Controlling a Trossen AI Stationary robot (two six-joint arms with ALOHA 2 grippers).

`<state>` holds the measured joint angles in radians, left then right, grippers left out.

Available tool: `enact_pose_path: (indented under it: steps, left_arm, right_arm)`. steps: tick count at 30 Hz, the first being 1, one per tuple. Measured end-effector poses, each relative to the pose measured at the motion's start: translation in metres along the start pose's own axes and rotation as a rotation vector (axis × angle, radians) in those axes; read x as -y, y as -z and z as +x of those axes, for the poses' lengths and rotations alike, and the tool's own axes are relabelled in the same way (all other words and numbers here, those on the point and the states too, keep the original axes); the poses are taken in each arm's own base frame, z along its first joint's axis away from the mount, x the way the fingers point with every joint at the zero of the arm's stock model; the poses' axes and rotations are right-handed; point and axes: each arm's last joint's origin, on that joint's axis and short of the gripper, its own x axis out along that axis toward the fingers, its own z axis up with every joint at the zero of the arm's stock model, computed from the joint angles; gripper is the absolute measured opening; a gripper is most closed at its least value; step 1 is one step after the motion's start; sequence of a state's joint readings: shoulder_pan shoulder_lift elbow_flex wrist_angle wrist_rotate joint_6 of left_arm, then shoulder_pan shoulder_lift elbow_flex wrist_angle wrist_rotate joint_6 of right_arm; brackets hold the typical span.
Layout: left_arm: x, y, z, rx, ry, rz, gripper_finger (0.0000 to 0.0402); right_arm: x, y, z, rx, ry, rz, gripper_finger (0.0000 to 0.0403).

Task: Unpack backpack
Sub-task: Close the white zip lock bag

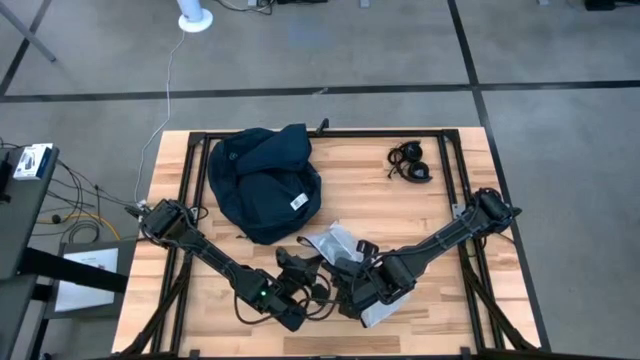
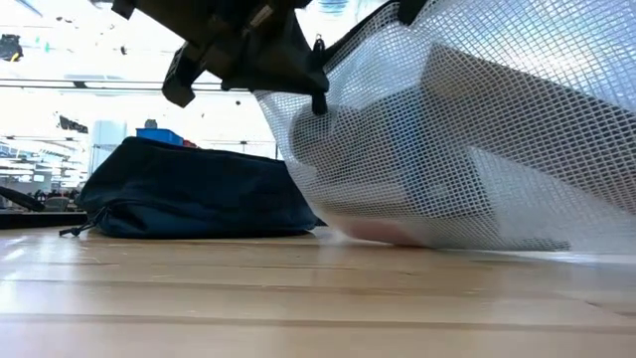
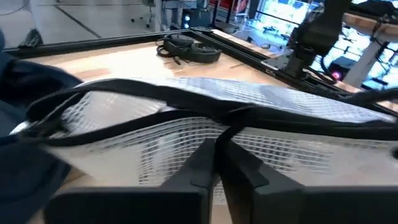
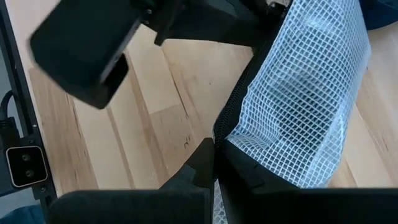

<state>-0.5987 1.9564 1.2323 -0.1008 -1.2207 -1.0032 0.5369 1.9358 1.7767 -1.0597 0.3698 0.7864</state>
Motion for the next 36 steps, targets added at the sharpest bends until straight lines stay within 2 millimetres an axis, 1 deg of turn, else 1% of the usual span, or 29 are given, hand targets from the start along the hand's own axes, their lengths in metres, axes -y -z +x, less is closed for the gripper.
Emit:
enact_pose_path:
  steps: [4,8,14,18,21,27,31,36]
  left_arm:
    - [0.006,-0.007,-0.004,-0.094,0.085,0.043,0.0002]
    - [0.008,-0.026,-0.019,-0.176,0.194,0.062,0.0001]
    - [-0.008,-0.061,-0.039,-0.276,0.239,0.09,0.0]
    - [-0.019,-0.073,-0.046,-0.354,0.252,0.116,0.0]
    - [-0.029,-0.076,-0.049,-0.405,0.224,0.15,0.0]
    - [-0.045,-0.071,-0.051,-0.494,0.123,0.194,0.0]
    - [-0.047,-0.07,-0.052,-0.525,0.119,0.21,0.0]
    - [-0.048,-0.07,-0.052,-0.523,0.119,0.244,0.0]
  right_arm:
    - [0.002,0.002,0.0,-0.023,0.017,-0.011,0.0]
    - [0.005,0.005,0.0,-0.052,0.047,-0.017,0.0]
    - [0.007,0.01,-0.002,-0.088,0.082,-0.033,0.0]
    - [0.006,0.013,-0.003,-0.095,0.086,-0.056,0.0]
    - [0.002,0.018,-0.006,-0.099,0.089,-0.085,0.0]
    - [-0.008,0.033,-0.014,-0.114,0.088,-0.125,0.0]
    - [-0.009,0.042,-0.018,-0.139,0.118,-0.116,0.0]
    - [-0.007,0.045,-0.019,-0.149,0.161,-0.087,0.0]
